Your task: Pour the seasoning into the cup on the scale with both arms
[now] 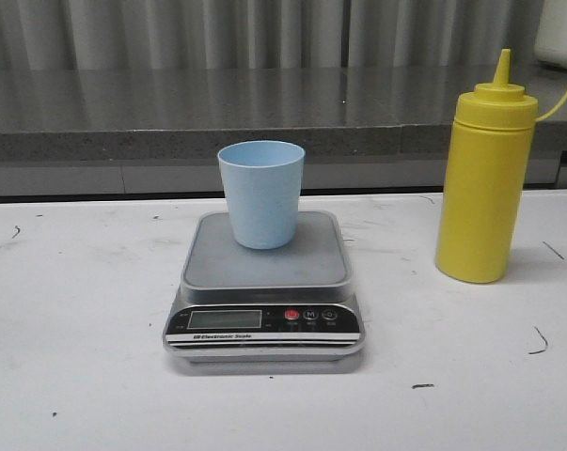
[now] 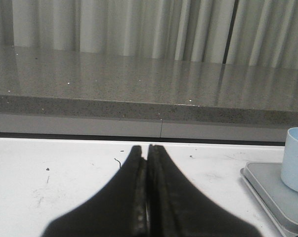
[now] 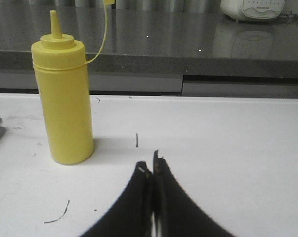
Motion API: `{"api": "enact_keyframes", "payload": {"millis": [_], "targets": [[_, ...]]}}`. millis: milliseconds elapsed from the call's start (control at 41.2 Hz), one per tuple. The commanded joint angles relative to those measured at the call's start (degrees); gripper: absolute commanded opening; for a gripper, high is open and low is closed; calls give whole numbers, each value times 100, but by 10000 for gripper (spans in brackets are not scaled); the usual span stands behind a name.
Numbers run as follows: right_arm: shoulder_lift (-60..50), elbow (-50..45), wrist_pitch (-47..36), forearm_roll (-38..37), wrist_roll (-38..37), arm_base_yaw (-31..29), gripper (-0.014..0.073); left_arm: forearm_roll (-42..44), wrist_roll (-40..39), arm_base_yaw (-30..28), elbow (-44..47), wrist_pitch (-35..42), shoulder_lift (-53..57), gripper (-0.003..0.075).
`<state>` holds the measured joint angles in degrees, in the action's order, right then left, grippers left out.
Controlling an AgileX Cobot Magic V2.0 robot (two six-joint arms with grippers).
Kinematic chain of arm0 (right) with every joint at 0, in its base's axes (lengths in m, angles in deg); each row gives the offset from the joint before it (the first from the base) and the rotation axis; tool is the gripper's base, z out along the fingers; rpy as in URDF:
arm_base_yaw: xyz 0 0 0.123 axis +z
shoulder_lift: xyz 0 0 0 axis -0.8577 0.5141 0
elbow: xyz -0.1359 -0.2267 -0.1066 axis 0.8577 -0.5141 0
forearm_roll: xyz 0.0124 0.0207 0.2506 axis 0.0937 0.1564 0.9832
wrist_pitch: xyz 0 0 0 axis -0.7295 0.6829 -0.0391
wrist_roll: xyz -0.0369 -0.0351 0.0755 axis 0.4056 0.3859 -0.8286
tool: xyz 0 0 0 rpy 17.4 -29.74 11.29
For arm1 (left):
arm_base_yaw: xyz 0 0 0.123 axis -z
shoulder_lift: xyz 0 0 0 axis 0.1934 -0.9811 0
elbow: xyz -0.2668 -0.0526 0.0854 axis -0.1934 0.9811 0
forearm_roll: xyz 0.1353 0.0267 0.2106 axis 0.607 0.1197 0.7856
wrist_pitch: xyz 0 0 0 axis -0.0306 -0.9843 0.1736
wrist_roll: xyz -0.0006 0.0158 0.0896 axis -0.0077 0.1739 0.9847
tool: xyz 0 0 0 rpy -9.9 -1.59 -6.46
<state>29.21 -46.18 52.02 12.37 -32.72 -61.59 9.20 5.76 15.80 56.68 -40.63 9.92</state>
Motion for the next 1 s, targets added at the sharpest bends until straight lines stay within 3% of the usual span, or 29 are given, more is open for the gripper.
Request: {"api": "enact_keyframes", "payload": {"millis": [0, 972], "targets": [[-101, 23, -712, 0, 37, -39, -117, -34, -41, -11, 136, 419, 97, -20], [-101, 23, -731, 181, 32, 227, -117, -34, -41, -11, 136, 419, 97, -20]]}}
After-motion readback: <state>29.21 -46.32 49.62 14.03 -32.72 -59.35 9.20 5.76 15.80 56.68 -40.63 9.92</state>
